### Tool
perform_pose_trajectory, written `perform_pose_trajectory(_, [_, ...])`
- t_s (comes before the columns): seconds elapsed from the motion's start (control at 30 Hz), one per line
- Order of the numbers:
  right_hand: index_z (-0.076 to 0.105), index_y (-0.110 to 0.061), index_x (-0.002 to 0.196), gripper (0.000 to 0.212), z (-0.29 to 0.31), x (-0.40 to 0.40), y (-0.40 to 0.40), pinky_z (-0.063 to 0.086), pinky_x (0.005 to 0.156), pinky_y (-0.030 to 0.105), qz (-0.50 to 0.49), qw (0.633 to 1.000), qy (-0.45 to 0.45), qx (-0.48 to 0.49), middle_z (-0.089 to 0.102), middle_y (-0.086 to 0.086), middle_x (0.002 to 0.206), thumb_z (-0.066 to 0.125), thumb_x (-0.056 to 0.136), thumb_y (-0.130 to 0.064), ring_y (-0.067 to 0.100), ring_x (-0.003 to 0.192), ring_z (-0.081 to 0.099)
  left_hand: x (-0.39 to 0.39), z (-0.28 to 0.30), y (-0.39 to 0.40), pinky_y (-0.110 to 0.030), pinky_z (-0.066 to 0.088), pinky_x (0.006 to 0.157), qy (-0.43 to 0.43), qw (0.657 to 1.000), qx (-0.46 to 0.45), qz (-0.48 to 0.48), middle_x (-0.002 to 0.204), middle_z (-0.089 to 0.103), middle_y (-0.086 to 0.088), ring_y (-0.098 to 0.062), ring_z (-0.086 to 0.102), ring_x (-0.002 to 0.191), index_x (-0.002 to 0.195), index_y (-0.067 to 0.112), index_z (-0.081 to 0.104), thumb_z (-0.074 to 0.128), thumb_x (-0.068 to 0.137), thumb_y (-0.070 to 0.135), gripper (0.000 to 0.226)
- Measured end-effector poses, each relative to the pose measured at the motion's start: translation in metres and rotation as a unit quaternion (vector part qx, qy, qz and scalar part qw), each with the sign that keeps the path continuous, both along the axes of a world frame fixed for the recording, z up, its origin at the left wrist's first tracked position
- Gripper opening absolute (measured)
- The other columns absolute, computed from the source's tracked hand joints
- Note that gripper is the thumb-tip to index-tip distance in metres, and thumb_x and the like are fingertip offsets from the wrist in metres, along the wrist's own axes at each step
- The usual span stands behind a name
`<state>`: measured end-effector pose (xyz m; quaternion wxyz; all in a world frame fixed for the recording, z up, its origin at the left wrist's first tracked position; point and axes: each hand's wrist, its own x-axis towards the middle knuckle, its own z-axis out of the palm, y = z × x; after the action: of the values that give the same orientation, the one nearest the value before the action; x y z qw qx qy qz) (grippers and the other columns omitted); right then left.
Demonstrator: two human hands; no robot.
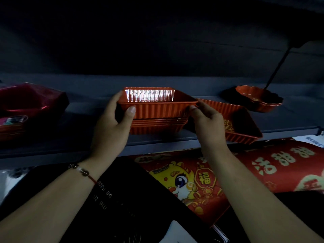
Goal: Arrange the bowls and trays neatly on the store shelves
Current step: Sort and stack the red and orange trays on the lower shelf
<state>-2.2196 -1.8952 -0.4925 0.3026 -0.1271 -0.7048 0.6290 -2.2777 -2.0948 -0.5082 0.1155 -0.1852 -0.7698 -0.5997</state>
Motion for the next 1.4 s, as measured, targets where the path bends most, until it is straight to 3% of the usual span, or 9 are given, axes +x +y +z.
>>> perform_pose_trajectory(0.1, [0.065, -0.027, 0.112, 0.021, -0.002, -0.01, -0.002, 0.052, 0.094, 0.044, -0.009, 0.999, -0.02, 0.038, 0.072, -0.006, 0.105, 0.056, 0.094, -0.021, 0.011, 0.102, 0.066, -0.008, -0.004, -0.001, -0.013, 0.042, 0.071, -0.006, 1.0, -0.009, -0.012, 0.112, 0.054, 0.023, 0.011, 0.054, 0.096, 0.145, 0.037, 0.033, 0.047, 0.096, 0.045, 0.051])
perform_pose_trajectory(0.2, [0.026, -0.025, 0.15, 0.064, -0.004, -0.015, -0.007, 0.043, 0.105, 0.038, -0.015, 0.992, -0.072, 0.107, 0.052, -0.005, 0.139, 0.057, 0.094, -0.028, 0.012, 0.125, 0.05, -0.014, -0.006, 0.001, -0.014, 0.043, 0.071, -0.003, 1.0, -0.009, -0.008, 0.119, 0.056, 0.016, 0.005, 0.056, 0.099, 0.144, 0.036, 0.035, 0.048, 0.098, 0.04, 0.048])
perform_pose_trajectory(0.3, [0.005, -0.027, 0.153, 0.083, -0.011, -0.021, -0.008, 0.035, 0.112, 0.042, -0.006, 0.981, -0.096, 0.167, 0.037, -0.002, 0.151, 0.058, 0.091, -0.042, 0.017, 0.137, 0.036, -0.023, -0.007, 0.002, -0.018, 0.046, 0.073, -0.011, 1.0, -0.008, 0.002, 0.126, 0.054, 0.01, -0.003, 0.056, 0.104, 0.141, 0.038, 0.037, 0.049, 0.098, 0.038, 0.044])
perform_pose_trajectory(0.43, [0.03, -0.028, 0.144, 0.082, -0.025, -0.033, 0.003, 0.034, 0.11, 0.052, -0.033, 0.955, -0.138, 0.259, 0.04, 0.003, 0.146, 0.048, 0.077, -0.071, 0.027, 0.137, 0.036, -0.034, -0.016, 0.002, -0.022, 0.048, 0.076, -0.02, 0.998, -0.049, 0.023, 0.127, 0.056, 0.006, -0.011, 0.059, 0.107, 0.139, 0.035, 0.043, 0.05, 0.098, 0.037, 0.042])
perform_pose_trajectory(0.6, [0.032, -0.03, 0.143, 0.089, -0.037, -0.042, 0.013, 0.035, 0.109, 0.052, -0.023, 0.942, -0.17, 0.287, 0.05, -0.001, 0.14, 0.039, 0.071, -0.082, 0.023, 0.133, 0.042, -0.038, -0.023, 0.0, -0.036, 0.052, 0.089, -0.033, 0.996, -0.081, 0.021, 0.13, 0.056, 0.008, -0.011, 0.057, 0.112, 0.137, 0.039, 0.044, 0.051, 0.094, 0.043, 0.044])
perform_pose_trajectory(0.93, [0.027, -0.025, 0.145, 0.082, -0.032, -0.027, 0.02, 0.036, 0.108, 0.053, 0.001, 0.912, -0.19, 0.364, 0.055, 0.0, 0.134, 0.04, 0.077, -0.069, 0.021, 0.128, 0.049, -0.022, -0.017, -0.002, -0.03, 0.041, 0.088, 0.003, 0.979, -0.199, 0.053, 0.143, 0.043, 0.008, -0.015, 0.048, 0.124, 0.143, 0.032, 0.041, 0.053, 0.095, 0.036, 0.049])
perform_pose_trajectory(1.07, [0.042, -0.023, 0.139, 0.062, -0.022, -0.005, 0.034, 0.037, 0.106, 0.054, -0.011, 0.889, -0.185, 0.418, 0.059, 0.003, 0.129, 0.047, 0.085, -0.053, 0.024, 0.123, 0.052, -0.011, -0.01, 0.002, -0.042, 0.033, 0.107, 0.057, 0.957, -0.27, 0.088, 0.156, 0.026, 0.005, -0.023, 0.03, 0.139, 0.139, 0.027, 0.047, 0.053, 0.095, 0.033, 0.045])
perform_pose_trajectory(1.23, [0.058, -0.019, 0.129, 0.057, -0.015, 0.029, 0.07, 0.035, 0.106, 0.053, -0.08, 0.857, -0.222, 0.458, 0.062, 0.01, 0.126, 0.053, 0.082, -0.05, 0.031, 0.121, 0.053, 0.011, -0.003, 0.023, -0.041, 0.024, 0.113, 0.137, 0.941, -0.306, 0.044, 0.145, 0.044, 0.007, -0.017, 0.027, 0.139, 0.131, 0.027, 0.055, 0.052, 0.095, 0.031, 0.036])
perform_pose_trajectory(1.4, [0.054, -0.02, 0.132, 0.053, -0.016, 0.056, 0.111, 0.028, 0.109, 0.053, -0.144, 0.8, -0.347, 0.467, 0.052, 0.015, 0.137, 0.057, 0.084, -0.043, 0.039, 0.131, 0.038, 0.033, -0.004, 0.046, -0.03, 0.04, 0.097, 0.149, 0.949, -0.276, -0.025, 0.125, 0.057, 0.012, -0.01, 0.046, 0.118, 0.121, 0.028, 0.062, 0.052, 0.095, 0.03, 0.028])
